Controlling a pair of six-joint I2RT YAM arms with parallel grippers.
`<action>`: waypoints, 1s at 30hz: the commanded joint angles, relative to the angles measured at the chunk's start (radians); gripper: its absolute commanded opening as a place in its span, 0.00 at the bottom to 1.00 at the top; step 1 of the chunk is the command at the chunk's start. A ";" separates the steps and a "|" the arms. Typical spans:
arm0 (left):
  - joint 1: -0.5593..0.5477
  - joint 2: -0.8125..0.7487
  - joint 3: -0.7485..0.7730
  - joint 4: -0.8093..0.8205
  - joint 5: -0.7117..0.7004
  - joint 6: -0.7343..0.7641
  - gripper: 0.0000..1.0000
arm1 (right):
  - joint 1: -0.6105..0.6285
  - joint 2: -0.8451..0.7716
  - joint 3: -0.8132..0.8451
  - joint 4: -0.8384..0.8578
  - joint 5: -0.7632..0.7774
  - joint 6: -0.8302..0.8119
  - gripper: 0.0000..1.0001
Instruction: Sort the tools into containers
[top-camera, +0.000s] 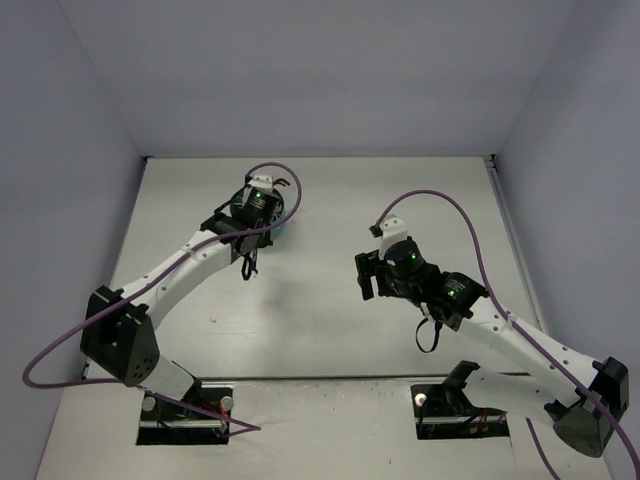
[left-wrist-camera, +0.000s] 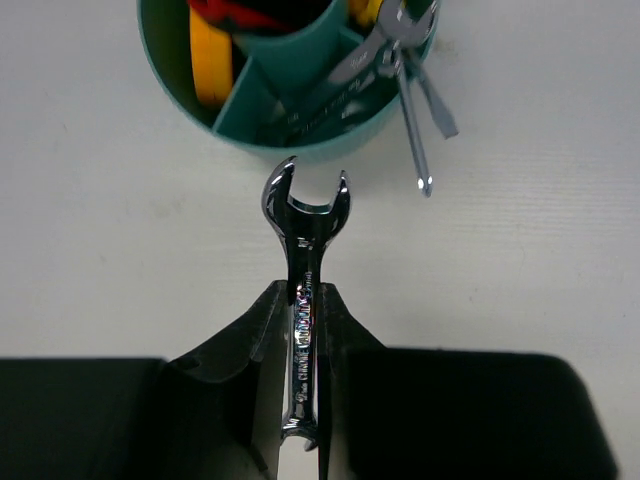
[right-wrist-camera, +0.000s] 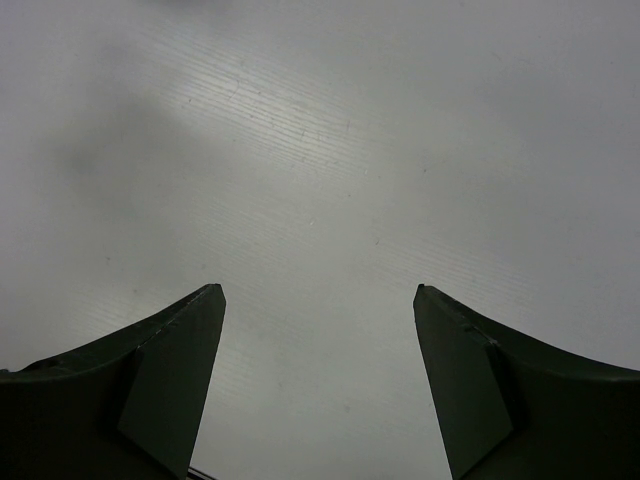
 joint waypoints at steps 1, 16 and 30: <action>0.019 -0.084 0.000 0.295 0.103 0.455 0.00 | -0.009 0.012 0.064 0.036 0.041 -0.005 0.74; 0.144 0.119 0.166 0.460 0.570 0.931 0.00 | -0.011 0.080 0.129 0.035 0.067 -0.009 0.74; 0.190 0.211 0.158 0.580 0.728 0.911 0.00 | -0.017 0.114 0.162 0.021 0.079 -0.015 0.75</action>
